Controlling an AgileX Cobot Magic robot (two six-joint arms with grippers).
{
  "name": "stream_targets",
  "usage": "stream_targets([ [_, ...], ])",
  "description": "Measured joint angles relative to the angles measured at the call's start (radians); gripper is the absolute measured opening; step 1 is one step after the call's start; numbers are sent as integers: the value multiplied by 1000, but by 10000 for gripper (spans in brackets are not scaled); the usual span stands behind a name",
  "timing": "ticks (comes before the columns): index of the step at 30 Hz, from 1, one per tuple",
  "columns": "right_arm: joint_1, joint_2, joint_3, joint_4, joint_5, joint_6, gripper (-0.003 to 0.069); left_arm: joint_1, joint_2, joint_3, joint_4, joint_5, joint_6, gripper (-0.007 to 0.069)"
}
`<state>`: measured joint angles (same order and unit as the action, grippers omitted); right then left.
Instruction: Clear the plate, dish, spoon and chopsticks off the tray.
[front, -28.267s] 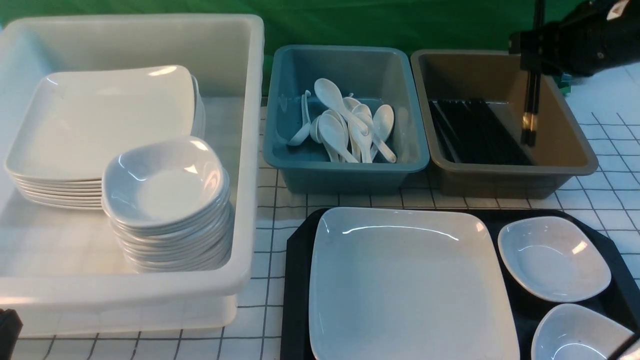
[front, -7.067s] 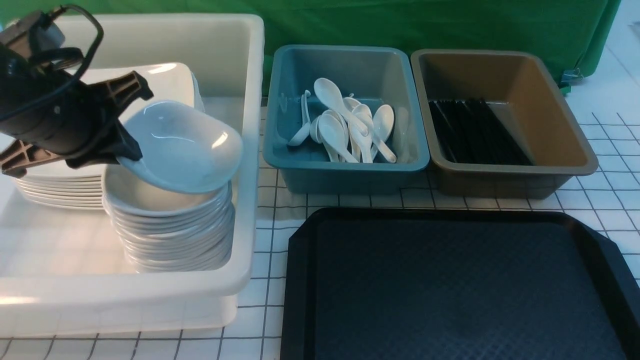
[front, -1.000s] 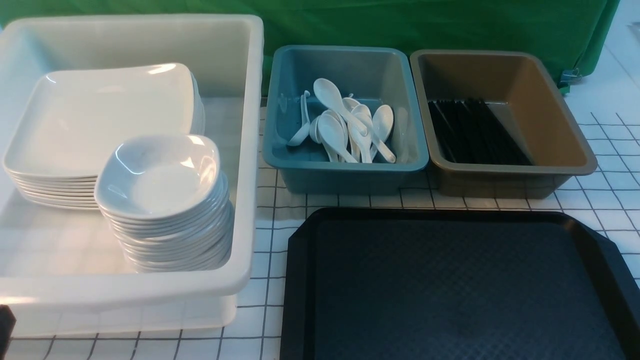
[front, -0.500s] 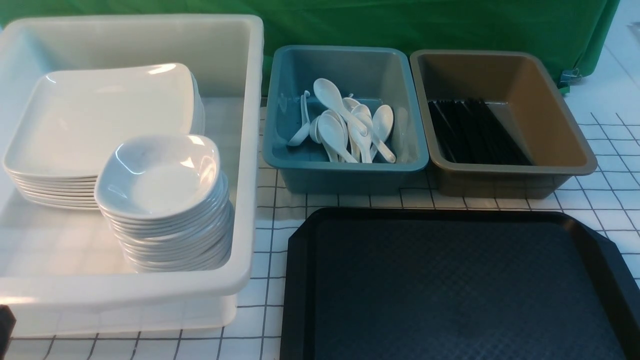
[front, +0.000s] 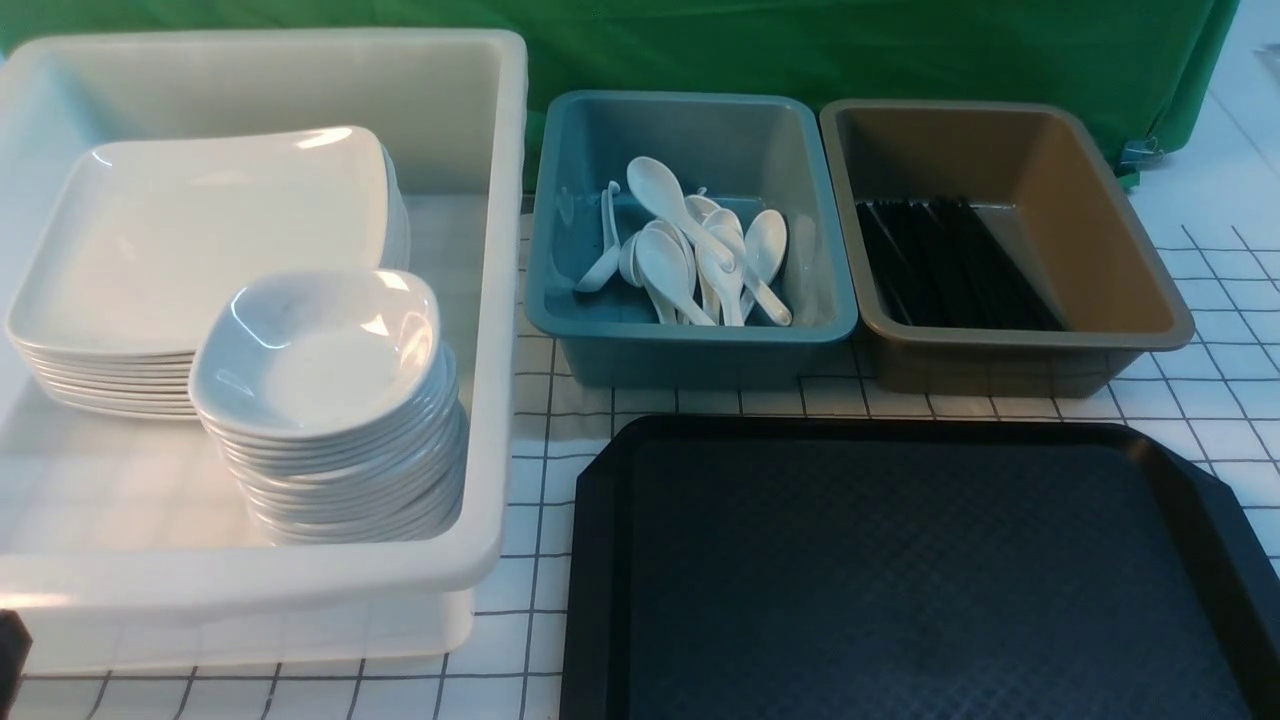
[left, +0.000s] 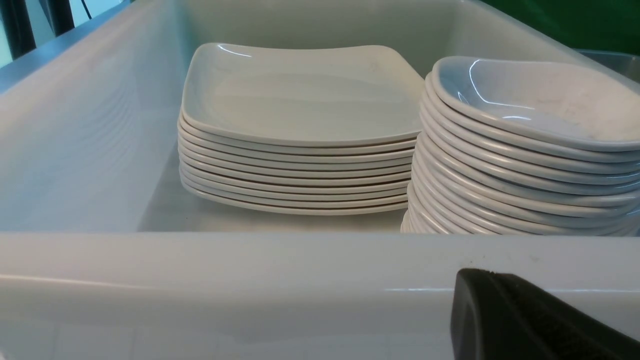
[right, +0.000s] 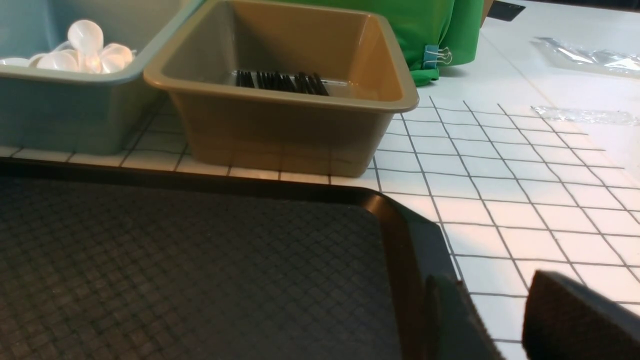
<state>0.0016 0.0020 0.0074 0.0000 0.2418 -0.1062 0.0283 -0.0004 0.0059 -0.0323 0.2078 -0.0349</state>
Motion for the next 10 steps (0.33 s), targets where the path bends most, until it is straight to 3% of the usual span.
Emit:
stream_targets([
  [10,0,0,0,0,0,0,240,0,0,0,0,0,4,4],
])
